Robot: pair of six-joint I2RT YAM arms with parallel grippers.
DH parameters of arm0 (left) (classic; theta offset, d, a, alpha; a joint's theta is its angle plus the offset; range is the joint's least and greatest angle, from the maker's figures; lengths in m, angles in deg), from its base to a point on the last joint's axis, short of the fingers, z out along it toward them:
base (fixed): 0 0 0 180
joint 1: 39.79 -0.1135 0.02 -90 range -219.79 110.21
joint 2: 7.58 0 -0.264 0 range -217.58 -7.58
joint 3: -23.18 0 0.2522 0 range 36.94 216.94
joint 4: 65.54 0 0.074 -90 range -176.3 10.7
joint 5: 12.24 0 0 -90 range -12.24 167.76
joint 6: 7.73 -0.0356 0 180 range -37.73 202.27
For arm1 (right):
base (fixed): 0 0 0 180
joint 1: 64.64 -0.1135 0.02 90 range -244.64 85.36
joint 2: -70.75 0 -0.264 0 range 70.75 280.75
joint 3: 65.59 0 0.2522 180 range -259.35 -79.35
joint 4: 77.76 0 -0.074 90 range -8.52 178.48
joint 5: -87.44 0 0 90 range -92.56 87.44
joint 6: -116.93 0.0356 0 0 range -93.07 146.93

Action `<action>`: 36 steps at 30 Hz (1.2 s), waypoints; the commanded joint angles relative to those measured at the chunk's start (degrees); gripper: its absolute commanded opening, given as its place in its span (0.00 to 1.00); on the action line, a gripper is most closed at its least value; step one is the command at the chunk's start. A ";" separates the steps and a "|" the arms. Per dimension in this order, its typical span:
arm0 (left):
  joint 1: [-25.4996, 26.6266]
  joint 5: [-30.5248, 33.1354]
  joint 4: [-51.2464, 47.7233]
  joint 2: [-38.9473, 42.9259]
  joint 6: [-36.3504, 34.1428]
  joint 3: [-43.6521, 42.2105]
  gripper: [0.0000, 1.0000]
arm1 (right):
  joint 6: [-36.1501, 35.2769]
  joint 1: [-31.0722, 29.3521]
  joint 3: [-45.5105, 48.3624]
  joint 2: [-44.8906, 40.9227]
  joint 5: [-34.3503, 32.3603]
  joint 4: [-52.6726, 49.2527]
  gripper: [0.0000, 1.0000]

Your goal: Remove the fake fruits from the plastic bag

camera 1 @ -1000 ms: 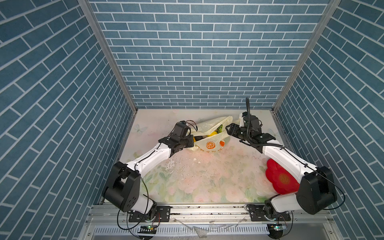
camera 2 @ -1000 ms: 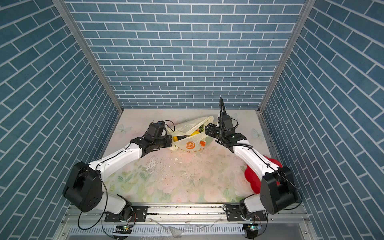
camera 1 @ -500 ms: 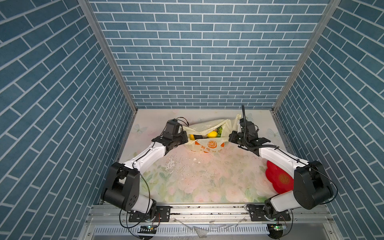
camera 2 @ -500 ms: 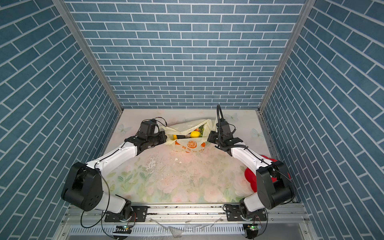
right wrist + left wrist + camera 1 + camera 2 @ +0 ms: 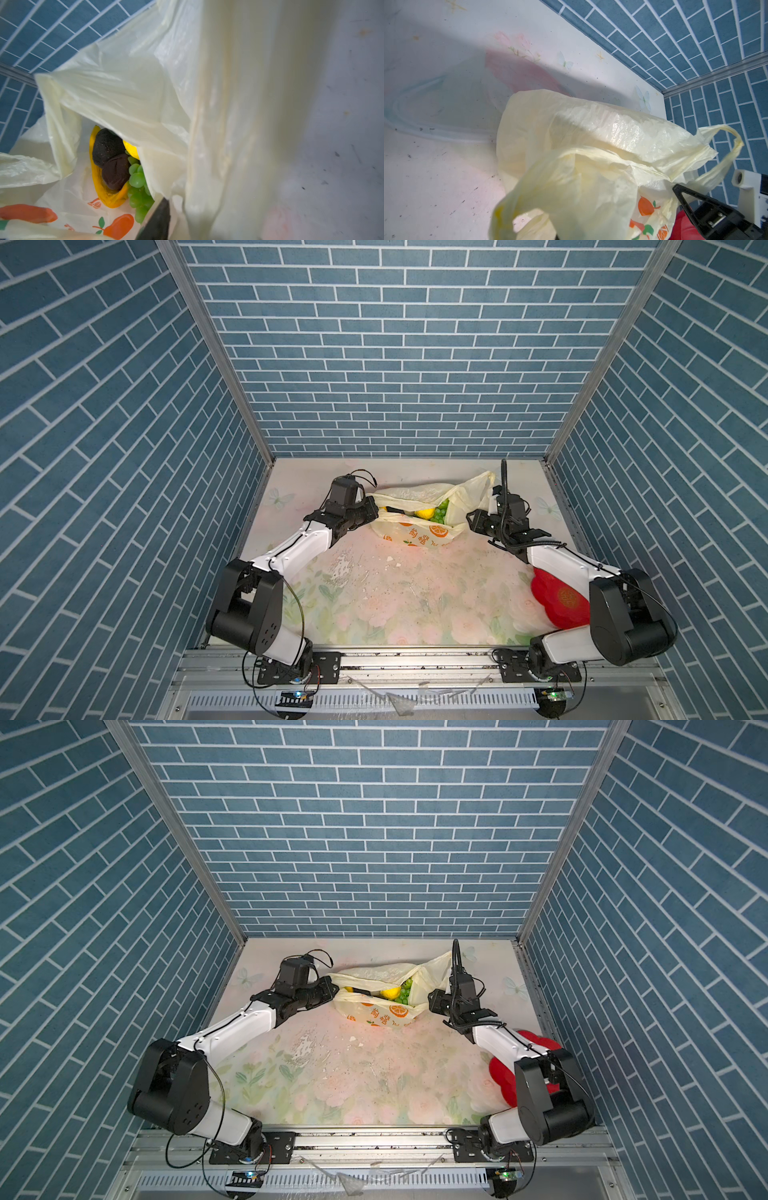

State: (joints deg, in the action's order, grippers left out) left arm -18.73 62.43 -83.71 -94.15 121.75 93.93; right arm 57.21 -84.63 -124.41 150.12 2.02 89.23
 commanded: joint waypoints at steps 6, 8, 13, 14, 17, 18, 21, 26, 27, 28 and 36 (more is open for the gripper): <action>0.65 3.64 -4.28 2.17 -2.85 1.27 0.00 | -12.28 -7.80 -14.32 -6.15 -21.89 -23.73 0.69; 0.67 3.68 -4.67 2.19 -2.92 1.62 0.00 | -14.18 -10.26 -17.87 -3.64 -24.66 -25.77 0.72; 0.65 3.99 -5.77 2.54 -3.52 2.31 0.00 | -16.20 -11.65 -24.56 5.64 -25.22 -26.33 0.83; 0.67 3.98 -5.89 2.63 -3.57 2.33 0.00 | -16.45 -11.61 -25.93 7.69 -25.11 -26.42 0.87; 0.65 3.83 -6.22 2.82 -3.62 2.42 0.00 | -16.81 -11.65 -29.40 12.64 -24.37 -26.73 0.94; 0.67 3.83 -6.46 2.79 -3.63 2.50 0.00 | -16.82 -11.65 -30.21 14.10 -24.27 -26.84 0.94; 0.65 3.74 -6.69 2.80 -3.87 2.85 0.00 | -16.83 -11.65 -32.70 18.08 -23.93 -27.14 0.94; 0.66 3.23 -7.37 2.89 -4.21 3.39 0.00 | -15.57 -11.65 -36.91 24.31 -25.06 -27.89 0.91; 0.65 2.80 -7.53 2.68 -4.32 3.54 0.00 | -15.39 -11.65 -37.78 25.42 -25.22 -27.98 0.89; 0.65 1.92 -7.86 2.21 -4.70 3.92 0.00 | -15.21 -11.65 -38.75 26.76 -25.15 -28.00 0.86; -2.46 0.13 -10.30 3.10 -7.14 2.72 0.00 | -15.07 -7.83 -41.06 27.79 -20.60 -27.46 0.00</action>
State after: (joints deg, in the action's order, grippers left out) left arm -18.82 63.54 -92.54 -92.79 115.96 97.80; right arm 42.52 -95.14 -164.39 180.22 -20.75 62.30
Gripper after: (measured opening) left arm 0.047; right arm 0.047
